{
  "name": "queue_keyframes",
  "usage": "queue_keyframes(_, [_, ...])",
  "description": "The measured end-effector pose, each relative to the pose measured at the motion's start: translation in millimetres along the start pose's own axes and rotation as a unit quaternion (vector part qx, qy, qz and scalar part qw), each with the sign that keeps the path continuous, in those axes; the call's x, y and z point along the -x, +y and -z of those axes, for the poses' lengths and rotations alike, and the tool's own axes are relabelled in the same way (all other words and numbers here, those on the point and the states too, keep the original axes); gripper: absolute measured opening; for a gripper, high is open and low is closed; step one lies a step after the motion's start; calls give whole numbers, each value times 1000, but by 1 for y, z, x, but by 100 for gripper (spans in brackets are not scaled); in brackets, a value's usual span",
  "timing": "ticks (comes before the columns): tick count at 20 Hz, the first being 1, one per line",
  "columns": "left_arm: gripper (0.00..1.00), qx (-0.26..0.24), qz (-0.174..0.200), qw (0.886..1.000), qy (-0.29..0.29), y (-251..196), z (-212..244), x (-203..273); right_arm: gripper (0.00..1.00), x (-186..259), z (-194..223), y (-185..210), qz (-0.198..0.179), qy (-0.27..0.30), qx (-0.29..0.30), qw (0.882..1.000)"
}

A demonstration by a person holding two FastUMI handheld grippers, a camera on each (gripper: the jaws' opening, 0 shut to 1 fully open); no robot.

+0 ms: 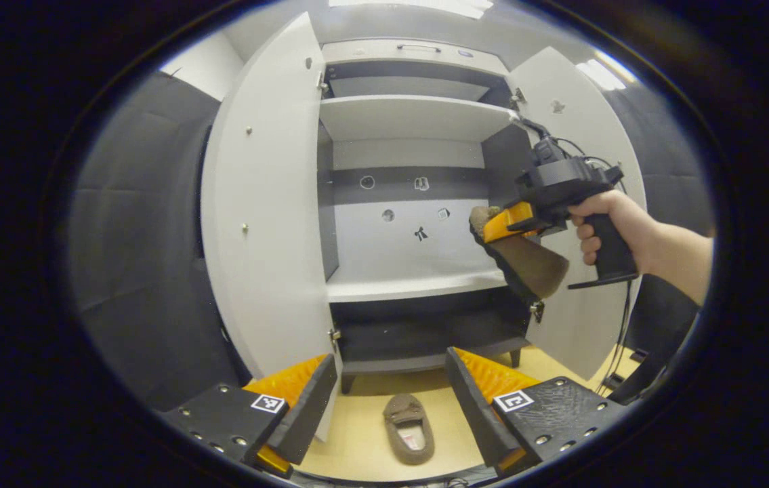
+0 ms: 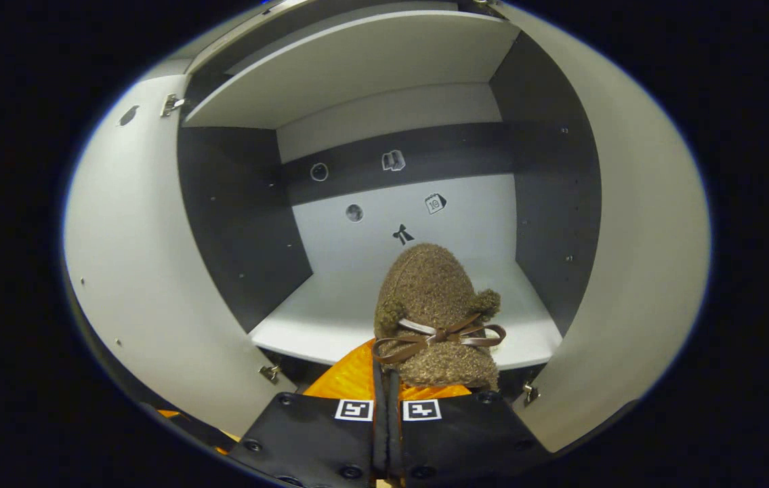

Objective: Grab one shoe with the right hand and put it into the shoe cabinet, grab the other shoe with the left hand and put it into the shoe cabinet; then close the right door with the right hand and the left door with the left hand.

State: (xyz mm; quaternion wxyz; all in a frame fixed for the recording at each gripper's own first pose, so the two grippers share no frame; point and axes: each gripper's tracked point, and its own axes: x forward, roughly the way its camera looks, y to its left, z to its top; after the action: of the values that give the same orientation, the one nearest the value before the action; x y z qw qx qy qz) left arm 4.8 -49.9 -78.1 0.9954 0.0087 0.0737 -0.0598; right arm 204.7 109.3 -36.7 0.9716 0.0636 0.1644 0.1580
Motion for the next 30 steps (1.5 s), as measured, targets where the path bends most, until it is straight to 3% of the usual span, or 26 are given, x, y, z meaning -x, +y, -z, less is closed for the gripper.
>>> queue_keyframes(3, [95, 8, 20, 1000, -22, -12, -26, -20, 2, -34, -28, 0, 3, -17, -14, 1000])
queue_keyframes(7, [92, 4, 23, 999, -40, -10, -47, -39, 2, -80, -47, -12, 24, -18, 21, 999])
queue_keyframes(8, [95, 12, 21, 999, -47, -6, -51, -39, 2, -89, -50, -13, 25, -19, 24, 999])
queue_keyframes(10, [100, 25, 11, 999, -43, 1, -48, -39, 2, -113, -54, -18, 27, -13, 27, 999])
queue_keyframes(11, [89, 29, 6, 999, -37, 4, -44, -38, 1, -122, -55, -20, 29, -12, 29, 999])
queue_keyframes(13, [89, 29, -1, 999, -23, 8, -37, -36, 1, -138, -56, -26, 36, -12, 36, 999])
queue_keyframes(14, [100, 29, -8, 999, -20, 11, -35, -33, 2, -145, -52, -30, 42, -7, 41, 998])
queue_keyframes(20, [95, 63, -18, 998, -4, 13, -24, -29, 2, -176, -40, -32, 51, 8, 37, 998])
queue_keyframes(21, [95, 64, -16, 998, -3, 11, -23, -28, 13, -182, -33, -37, 58, 21, 35, 997])
queue_keyframes(23, [95, 59, -12, 998, -6, 8, -25, -24, 16, -191, -17, -31, 42, 53, 24, 997])
queue_keyframes(26, [95, 51, -15, 999, -5, 5, -23, -19, 23, -191, -19, -23, 34, 52, 28, 998])
queue_keyframes(29, [95, 58, -18, 998, -2, 3, -21, -14, 48, -180, -17, -9, 7, 67, 18, 998])
queue_keyframes(30, [100, 61, -20, 998, 0, 3, -18, -13, 61, -174, -18, -5, 1, 65, 15, 998])
